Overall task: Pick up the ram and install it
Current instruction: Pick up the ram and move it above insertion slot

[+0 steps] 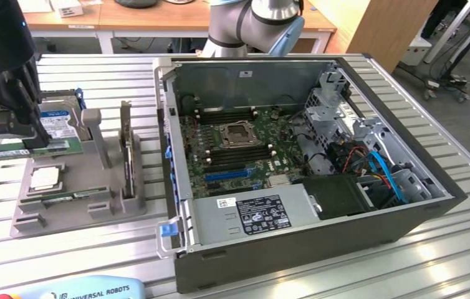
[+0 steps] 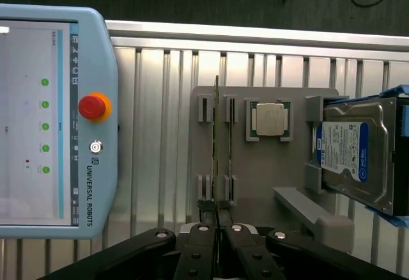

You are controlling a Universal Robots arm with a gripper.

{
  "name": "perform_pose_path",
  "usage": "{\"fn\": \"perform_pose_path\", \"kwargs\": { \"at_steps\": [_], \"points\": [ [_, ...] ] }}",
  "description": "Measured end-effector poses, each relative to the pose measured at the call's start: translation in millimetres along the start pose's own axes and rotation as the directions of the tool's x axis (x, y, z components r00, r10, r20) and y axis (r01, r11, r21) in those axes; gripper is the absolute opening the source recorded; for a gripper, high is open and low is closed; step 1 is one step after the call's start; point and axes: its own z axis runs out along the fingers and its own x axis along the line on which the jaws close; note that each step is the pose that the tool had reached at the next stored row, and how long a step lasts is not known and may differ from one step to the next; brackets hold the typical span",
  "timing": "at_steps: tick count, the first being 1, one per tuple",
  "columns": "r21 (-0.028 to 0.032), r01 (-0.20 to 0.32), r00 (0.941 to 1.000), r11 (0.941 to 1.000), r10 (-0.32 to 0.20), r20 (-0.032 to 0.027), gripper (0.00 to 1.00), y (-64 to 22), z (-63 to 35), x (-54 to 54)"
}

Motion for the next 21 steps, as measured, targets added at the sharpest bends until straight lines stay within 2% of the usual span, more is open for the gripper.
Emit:
{"fn": "perform_pose_path", "kwargs": {
  "at_steps": [16,21],
  "points": [
    [0.0000,0.000,1.0000,1.0000,0.000,0.0000,0.12,0.8,-24.3,-0.5],
    [0.0000,0.000,1.0000,1.0000,0.000,-0.0001,0.12,0.8,-25.0,-0.5]
  ]
}}
